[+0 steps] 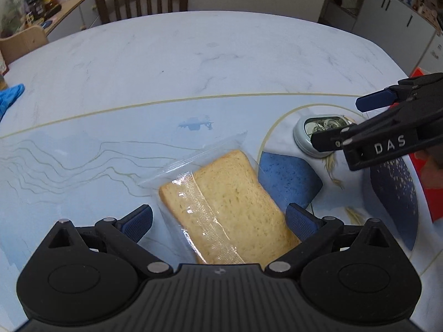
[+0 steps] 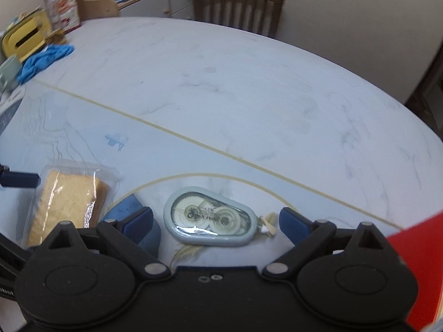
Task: Organize objects
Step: 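Grasp the bagged bread slice with the left tool while the right tool grasps the correction-tape dispenser, then carry the bagged bread and tape dispenser with both tools into the box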
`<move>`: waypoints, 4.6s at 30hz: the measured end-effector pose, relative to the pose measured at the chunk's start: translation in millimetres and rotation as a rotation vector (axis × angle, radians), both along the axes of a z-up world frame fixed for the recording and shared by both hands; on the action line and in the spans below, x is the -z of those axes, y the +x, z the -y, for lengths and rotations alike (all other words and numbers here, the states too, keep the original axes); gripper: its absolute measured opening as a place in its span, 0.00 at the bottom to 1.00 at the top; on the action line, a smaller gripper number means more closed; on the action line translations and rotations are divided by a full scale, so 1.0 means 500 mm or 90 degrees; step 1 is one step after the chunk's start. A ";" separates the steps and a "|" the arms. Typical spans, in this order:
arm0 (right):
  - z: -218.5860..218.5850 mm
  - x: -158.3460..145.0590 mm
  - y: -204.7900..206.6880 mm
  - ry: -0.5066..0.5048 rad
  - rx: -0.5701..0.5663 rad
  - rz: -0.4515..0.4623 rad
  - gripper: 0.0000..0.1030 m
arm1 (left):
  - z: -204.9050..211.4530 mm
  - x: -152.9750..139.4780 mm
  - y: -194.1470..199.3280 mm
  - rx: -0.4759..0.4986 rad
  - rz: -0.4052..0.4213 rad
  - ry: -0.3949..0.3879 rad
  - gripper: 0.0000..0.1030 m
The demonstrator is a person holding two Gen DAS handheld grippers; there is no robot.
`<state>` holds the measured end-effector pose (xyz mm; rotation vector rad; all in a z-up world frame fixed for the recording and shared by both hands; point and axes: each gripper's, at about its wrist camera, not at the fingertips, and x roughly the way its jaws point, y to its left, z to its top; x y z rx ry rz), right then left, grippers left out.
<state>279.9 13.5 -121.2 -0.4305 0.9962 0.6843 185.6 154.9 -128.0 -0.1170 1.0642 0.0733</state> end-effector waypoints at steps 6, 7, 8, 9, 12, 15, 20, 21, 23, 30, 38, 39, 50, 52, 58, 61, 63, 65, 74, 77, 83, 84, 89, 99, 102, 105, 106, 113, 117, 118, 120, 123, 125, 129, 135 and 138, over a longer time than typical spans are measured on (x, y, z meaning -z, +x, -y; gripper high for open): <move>-0.013 0.013 0.009 -0.014 -0.072 -0.015 0.95 | 0.002 0.019 0.018 -0.028 -0.028 -0.038 1.00; -0.014 0.015 0.010 -0.016 -0.081 -0.019 0.95 | 0.000 0.021 0.020 -0.032 -0.031 -0.043 1.00; -0.014 0.017 0.009 -0.019 -0.092 -0.020 0.95 | -0.002 0.022 0.020 -0.034 -0.031 -0.049 1.00; -0.014 0.020 0.009 -0.024 -0.103 -0.019 0.95 | -0.003 0.022 0.020 -0.035 -0.029 -0.049 1.00; -0.019 0.028 0.007 -0.043 -0.140 -0.014 0.95 | -0.002 0.023 0.020 -0.028 -0.024 -0.040 0.99; -0.024 0.037 0.007 -0.063 -0.174 -0.005 0.94 | -0.003 0.024 0.018 -0.022 -0.018 -0.038 0.99; -0.023 0.042 0.017 -0.057 -0.192 -0.031 0.89 | -0.012 0.024 0.016 -0.013 -0.010 -0.046 0.98; -0.022 0.041 0.020 -0.051 -0.191 -0.041 0.87 | -0.014 0.023 0.015 -0.013 -0.008 -0.048 0.98; -0.019 0.041 0.024 -0.043 -0.188 -0.054 0.85 | -0.015 0.022 0.015 -0.011 -0.005 -0.046 0.97; -0.018 0.033 0.005 -0.037 -0.191 -0.047 0.72 | -0.030 0.019 0.018 -0.008 0.006 -0.060 0.88; 0.001 0.032 -0.039 -0.031 -0.135 -0.048 0.71 | -0.045 0.021 0.016 -0.003 0.015 -0.077 0.82; 0.006 0.033 -0.048 -0.030 -0.124 -0.049 0.71 | -0.047 0.021 0.015 -0.001 0.016 -0.079 0.82; 0.080 0.033 -0.131 -0.023 0.024 -0.047 0.71 | -0.031 0.019 -0.009 0.032 0.030 -0.079 0.79; 0.098 0.031 -0.143 -0.020 0.052 -0.049 0.71 | -0.024 0.019 -0.013 0.039 0.030 -0.078 0.79; 0.135 0.013 -0.184 -0.004 0.107 -0.053 0.71 | 0.001 0.019 -0.029 0.065 0.027 -0.077 0.78; 0.146 0.000 -0.201 0.009 0.127 -0.055 0.71 | 0.016 0.019 -0.037 0.072 0.020 -0.074 0.78; 0.160 -0.015 -0.210 0.020 0.142 -0.057 0.71 | 0.028 0.019 -0.044 0.079 0.016 -0.073 0.78; 0.175 -0.029 -0.217 0.029 0.155 -0.055 0.71 | 0.041 0.020 -0.051 0.087 0.014 -0.074 0.78; 0.258 -0.123 -0.241 0.075 0.190 -0.020 0.71 | 0.105 -0.015 -0.064 0.119 0.020 -0.089 0.77; 0.287 -0.145 -0.237 0.083 0.201 -0.008 0.71 | 0.130 -0.040 -0.064 0.130 0.033 -0.092 0.76; 0.350 -0.183 -0.231 0.098 0.221 0.013 0.71 | 0.181 -0.095 -0.057 0.150 0.062 -0.102 0.76; 0.361 -0.188 -0.228 0.100 0.225 0.018 0.71 | 0.191 -0.105 -0.054 0.155 0.068 -0.103 0.76; 0.424 -0.202 -0.214 0.109 0.251 0.034 0.71 | 0.247 -0.147 -0.039 0.182 0.091 -0.105 0.76; 0.588 -0.218 -0.154 0.110 0.330 0.066 0.71 | 0.401 -0.213 0.015 0.258 0.132 -0.091 0.76; 0.635 -0.218 -0.129 0.110 0.356 0.070 0.71 | 0.455 -0.222 0.037 0.281 0.138 -0.084 0.76; 0.672 -0.211 -0.106 0.109 0.373 0.067 0.71 | 0.511 -0.221 0.059 0.305 0.135 -0.072 0.76; 0.681 -0.206 -0.097 0.105 0.378 0.067 0.71 | 0.529 -0.219 0.067 0.312 0.131 -0.071 0.76; 0.717 -0.167 -0.037 0.088 0.394 0.051 0.71 | 0.641 -0.185 0.123 0.337 0.106 -0.049 0.76; 0.723 -0.142 -0.004 0.071 0.388 0.039 0.71 | 0.684 -0.168 0.152 0.341 0.101 -0.035 0.76; 0.722 -0.135 0.004 0.066 0.385 0.035 0.71 | 0.692 -0.163 0.159 0.342 0.098 -0.030 0.76; 0.718 -0.122 0.018 0.056 0.382 0.030 0.71 | 0.703 -0.150 0.172 0.340 0.085 -0.024 0.75; 0.709 -0.104 0.032 0.042 0.371 0.021 0.71 | 0.715 -0.123 0.186 0.339 0.067 -0.013 0.75; 0.702 -0.093 0.038 0.032 0.360 0.017 0.71 | 0.715 -0.107 0.190 0.333 0.051 -0.013 0.75; 0.695 -0.074 0.043 0.011 0.343 0.017 0.71 | 0.718 -0.092 0.192 0.331 0.043 -0.006 0.75; 0.688 -0.047 0.045 -0.019 0.327 0.003 0.57 | 0.725 -0.079 0.196 0.331 0.035 -0.003 0.75; 0.688 -0.042 0.047 -0.017 0.328 -0.001 0.57 | 0.725 -0.077 0.199 0.332 0.031 0.000 0.76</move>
